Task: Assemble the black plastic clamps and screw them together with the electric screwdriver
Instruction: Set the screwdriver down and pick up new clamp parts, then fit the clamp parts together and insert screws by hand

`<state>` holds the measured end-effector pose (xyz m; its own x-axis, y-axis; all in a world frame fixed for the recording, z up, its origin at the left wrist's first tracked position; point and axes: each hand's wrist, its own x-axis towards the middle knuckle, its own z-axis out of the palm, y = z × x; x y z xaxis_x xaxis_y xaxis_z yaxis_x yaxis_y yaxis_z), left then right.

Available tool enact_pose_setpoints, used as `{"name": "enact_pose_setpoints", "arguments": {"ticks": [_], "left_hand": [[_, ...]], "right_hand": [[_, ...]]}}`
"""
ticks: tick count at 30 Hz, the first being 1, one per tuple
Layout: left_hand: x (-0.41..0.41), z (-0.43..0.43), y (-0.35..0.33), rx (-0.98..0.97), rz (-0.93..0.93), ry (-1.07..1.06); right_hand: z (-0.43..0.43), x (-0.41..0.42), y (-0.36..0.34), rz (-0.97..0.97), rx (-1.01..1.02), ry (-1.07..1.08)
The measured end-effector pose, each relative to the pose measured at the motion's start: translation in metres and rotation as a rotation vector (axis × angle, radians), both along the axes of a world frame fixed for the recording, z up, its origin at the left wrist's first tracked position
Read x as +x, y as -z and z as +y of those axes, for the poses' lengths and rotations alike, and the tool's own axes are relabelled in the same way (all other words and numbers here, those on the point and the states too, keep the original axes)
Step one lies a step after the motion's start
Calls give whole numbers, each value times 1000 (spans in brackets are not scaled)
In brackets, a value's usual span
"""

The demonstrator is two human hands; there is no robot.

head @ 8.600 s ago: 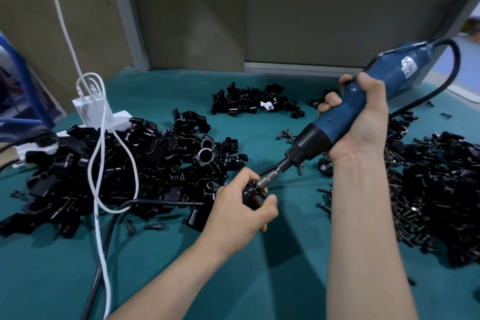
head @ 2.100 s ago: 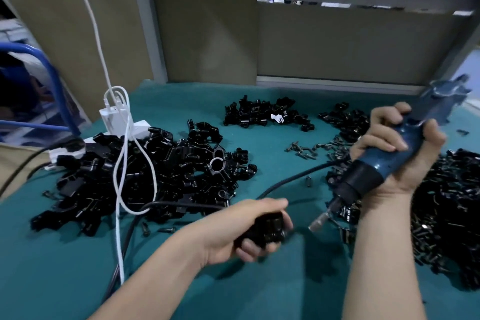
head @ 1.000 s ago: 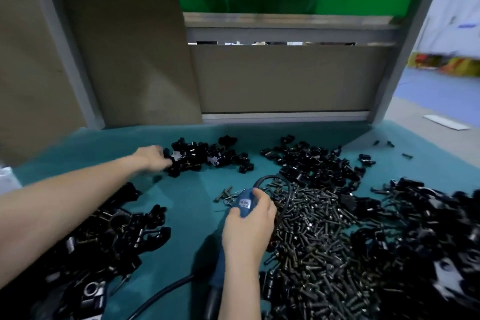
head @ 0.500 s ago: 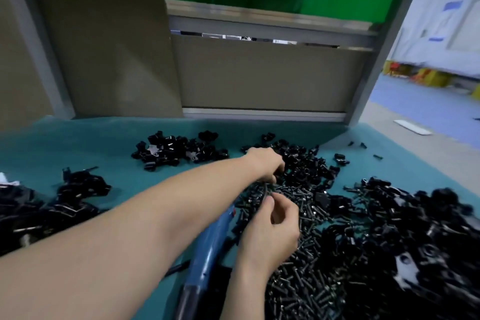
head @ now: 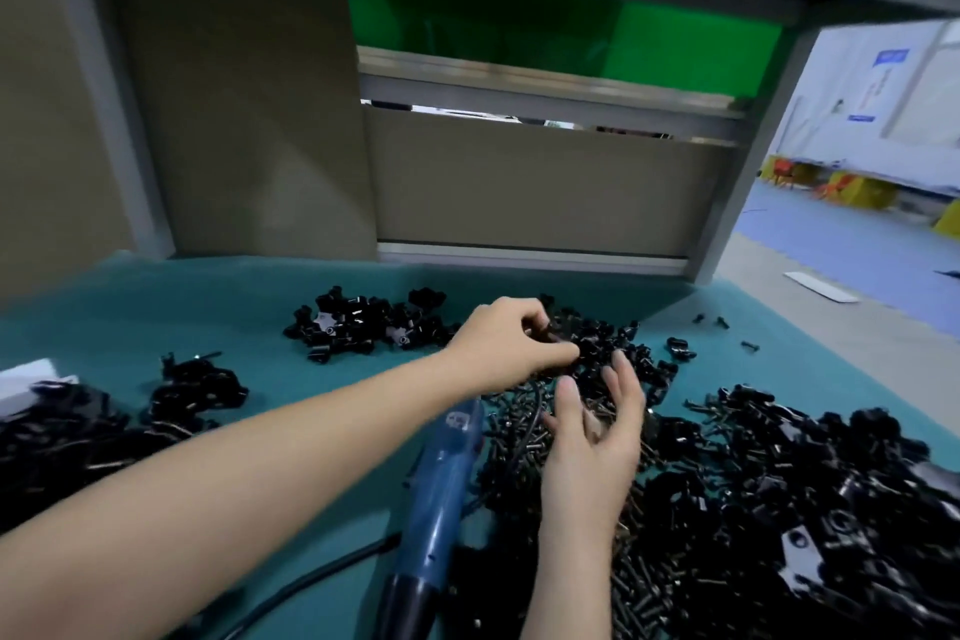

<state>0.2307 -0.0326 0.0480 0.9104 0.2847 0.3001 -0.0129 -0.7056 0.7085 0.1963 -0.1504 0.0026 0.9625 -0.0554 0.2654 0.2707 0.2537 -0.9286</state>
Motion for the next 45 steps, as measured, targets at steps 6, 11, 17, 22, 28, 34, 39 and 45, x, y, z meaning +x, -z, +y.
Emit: {"name": "enact_pose_setpoints", "arguments": {"ticks": [6,11,17,22,28,34,39,45], "left_hand": [[-119,8,-12,-567,-108,-26],[-196,8,-9,-903,-136,101],[-255,-7,60,-583,-187,172],[-263,-18,84,-664,-263,15],[-264,-16,84,-728,-323,-75],[-266,-8,85,-690,-335,-123],[-265,-7,84,-775,-332,-148],[-263,-4,85,-980,-346,-128]], "right_hand": [[17,-23,-41,-269,-431,-415],[27,-59,-61,-242,-385,-563],[2,-106,-31,89,-74,-863],[-12,-126,-17,328,74,-853],[-14,-142,-7,338,-152,-821],[-14,-149,-3,257,-249,-812],[-14,-151,-4,135,-316,-771],[-12,-151,-4,73,-249,-563]]}}
